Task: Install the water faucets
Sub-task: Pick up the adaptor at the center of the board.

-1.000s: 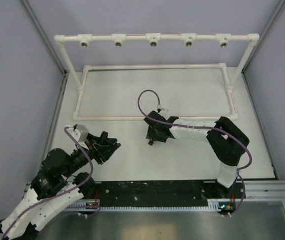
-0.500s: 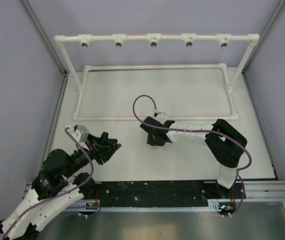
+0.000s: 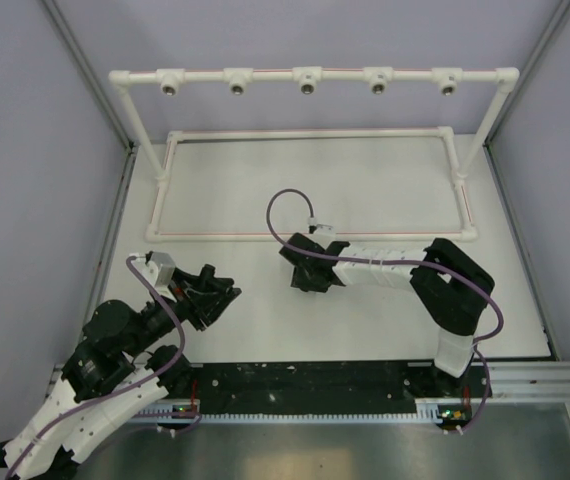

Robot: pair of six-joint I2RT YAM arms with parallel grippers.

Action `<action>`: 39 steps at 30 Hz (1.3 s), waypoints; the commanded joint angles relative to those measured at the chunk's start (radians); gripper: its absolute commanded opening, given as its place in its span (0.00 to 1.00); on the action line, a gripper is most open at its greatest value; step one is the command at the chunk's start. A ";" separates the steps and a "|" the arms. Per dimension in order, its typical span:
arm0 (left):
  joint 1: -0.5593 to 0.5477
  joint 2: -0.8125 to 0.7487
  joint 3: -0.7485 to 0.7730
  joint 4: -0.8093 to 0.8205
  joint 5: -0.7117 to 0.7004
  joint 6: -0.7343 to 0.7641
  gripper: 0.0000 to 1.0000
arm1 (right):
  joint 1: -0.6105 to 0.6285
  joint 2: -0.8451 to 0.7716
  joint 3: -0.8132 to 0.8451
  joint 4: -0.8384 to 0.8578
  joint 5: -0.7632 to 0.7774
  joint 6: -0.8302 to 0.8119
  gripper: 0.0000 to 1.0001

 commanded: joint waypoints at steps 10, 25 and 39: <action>0.000 -0.001 0.014 0.064 0.011 0.004 0.00 | -0.029 0.062 0.015 -0.093 -0.037 0.035 0.33; 0.000 0.005 0.011 0.075 0.023 -0.010 0.00 | -0.048 -0.308 -0.221 0.104 -0.132 0.087 0.00; 0.000 0.045 0.052 0.159 0.029 -0.031 0.00 | -0.069 -0.861 -0.387 0.400 -0.310 0.444 0.00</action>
